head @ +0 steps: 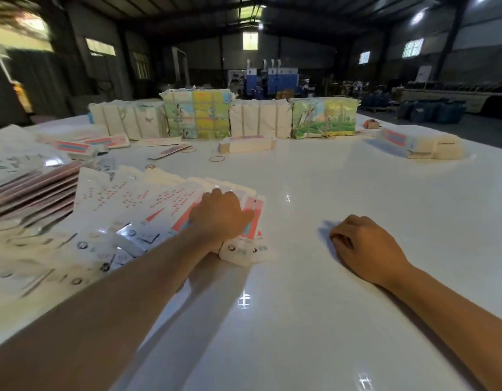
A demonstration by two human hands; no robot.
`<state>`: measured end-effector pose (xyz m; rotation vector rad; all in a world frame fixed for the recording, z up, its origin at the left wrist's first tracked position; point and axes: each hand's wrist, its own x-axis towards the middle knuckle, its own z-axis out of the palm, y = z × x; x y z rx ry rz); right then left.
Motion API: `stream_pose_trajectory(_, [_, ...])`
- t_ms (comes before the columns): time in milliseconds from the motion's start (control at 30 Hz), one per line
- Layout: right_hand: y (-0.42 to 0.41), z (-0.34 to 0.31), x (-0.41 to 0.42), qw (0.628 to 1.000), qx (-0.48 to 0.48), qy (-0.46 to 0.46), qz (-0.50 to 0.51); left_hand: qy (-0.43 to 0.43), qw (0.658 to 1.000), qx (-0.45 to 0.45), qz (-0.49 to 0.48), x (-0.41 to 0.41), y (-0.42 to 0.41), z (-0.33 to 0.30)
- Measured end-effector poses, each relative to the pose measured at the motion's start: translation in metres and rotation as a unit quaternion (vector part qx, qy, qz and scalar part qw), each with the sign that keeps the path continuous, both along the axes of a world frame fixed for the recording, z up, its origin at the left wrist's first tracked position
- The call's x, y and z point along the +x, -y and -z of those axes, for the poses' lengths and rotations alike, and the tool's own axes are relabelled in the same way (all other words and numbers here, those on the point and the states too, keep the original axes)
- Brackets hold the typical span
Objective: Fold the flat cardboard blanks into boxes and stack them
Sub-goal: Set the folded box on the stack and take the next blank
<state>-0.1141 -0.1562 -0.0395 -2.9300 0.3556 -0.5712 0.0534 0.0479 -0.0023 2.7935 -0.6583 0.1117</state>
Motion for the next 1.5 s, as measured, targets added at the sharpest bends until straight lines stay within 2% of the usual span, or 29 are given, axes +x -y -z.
stream_pose_trajectory(167, [0.002, 0.001, 0.000, 1.000, 0.007, 0.019, -0.009, -0.027, 0.992, 0.115, -0.053, 0.024, 0.009, 0.000])
stream_pose_trajectory(233, [0.004, 0.003, 0.001, 1.000, 0.001, 0.026, -0.005, -0.055, 0.989, 0.123, -0.056, 0.024, 0.015, -0.003])
stream_pose_trajectory(333, [0.005, 0.003, 0.000, 0.999, 0.005, 0.036, -0.003, -0.090, 0.989, 0.096, -0.066, 0.021, 0.019, -0.010])
stream_pose_trajectory(500, [0.004, 0.003, 0.000, 0.999, 0.014, 0.037, -0.005, -0.144, 0.984, -0.080, -0.071, 0.016, 0.029, -0.021])
stream_pose_trajectory(600, [0.003, 0.002, 0.003, 0.999, 0.015, 0.034, -0.002, -0.146, 0.979, -0.144, -0.024, 0.008, 0.029, -0.039])
stream_pose_trajectory(733, [0.005, 0.003, 0.003, 0.999, 0.027, 0.028, 0.002, -0.167, 0.977, -0.113, 0.069, -0.019, 0.018, -0.044])
stream_pose_trajectory(1033, [0.010, 0.005, 0.003, 0.999, 0.044, 0.022, -0.004, -0.128, 0.972, -0.133, 0.144, -0.046, -0.006, 0.012])
stream_pose_trajectory(1100, [0.010, 0.003, 0.001, 0.994, 0.091, 0.064, 0.003, -0.104, 0.974, -0.135, 0.147, -0.050, -0.006, 0.013])
stream_pose_trajectory(1167, [0.007, -0.002, 0.002, 0.963, 0.228, 0.145, 0.022, -0.073, 0.970, -0.180, 0.147, -0.056, -0.005, 0.015])
stream_pose_trajectory(1200, [0.006, -0.006, 0.002, 0.920, 0.344, 0.185, 0.021, -0.065, 0.967, -0.203, 0.141, -0.058, -0.004, 0.014])
stream_pose_trajectory(1233, [0.004, -0.010, 0.003, 0.861, 0.466, 0.203, 0.018, -0.054, 0.967, -0.209, 0.137, -0.060, -0.003, 0.014])
stream_pose_trajectory(1267, [0.003, -0.013, 0.003, 0.807, 0.555, 0.200, 0.015, -0.041, 0.969, -0.203, 0.136, -0.061, -0.003, 0.014])
stream_pose_trajectory(1300, [0.003, -0.014, 0.002, 0.782, 0.597, 0.183, 0.003, -0.030, 0.970, -0.199, 0.136, -0.061, -0.003, 0.014])
stream_pose_trajectory(1367, [0.001, -0.012, 0.001, 0.796, 0.586, 0.149, -0.016, -0.017, 0.970, -0.194, 0.148, -0.064, -0.005, 0.013])
stream_pose_trajectory(1433, [-0.001, -0.011, 0.000, 0.808, 0.573, 0.137, -0.019, 0.040, 0.970, -0.137, 0.194, -0.069, -0.006, 0.014])
stream_pose_trajectory(1500, [0.001, -0.008, -0.001, 0.799, 0.584, 0.142, -0.031, 0.096, 0.967, -0.058, 0.228, -0.072, -0.005, 0.017])
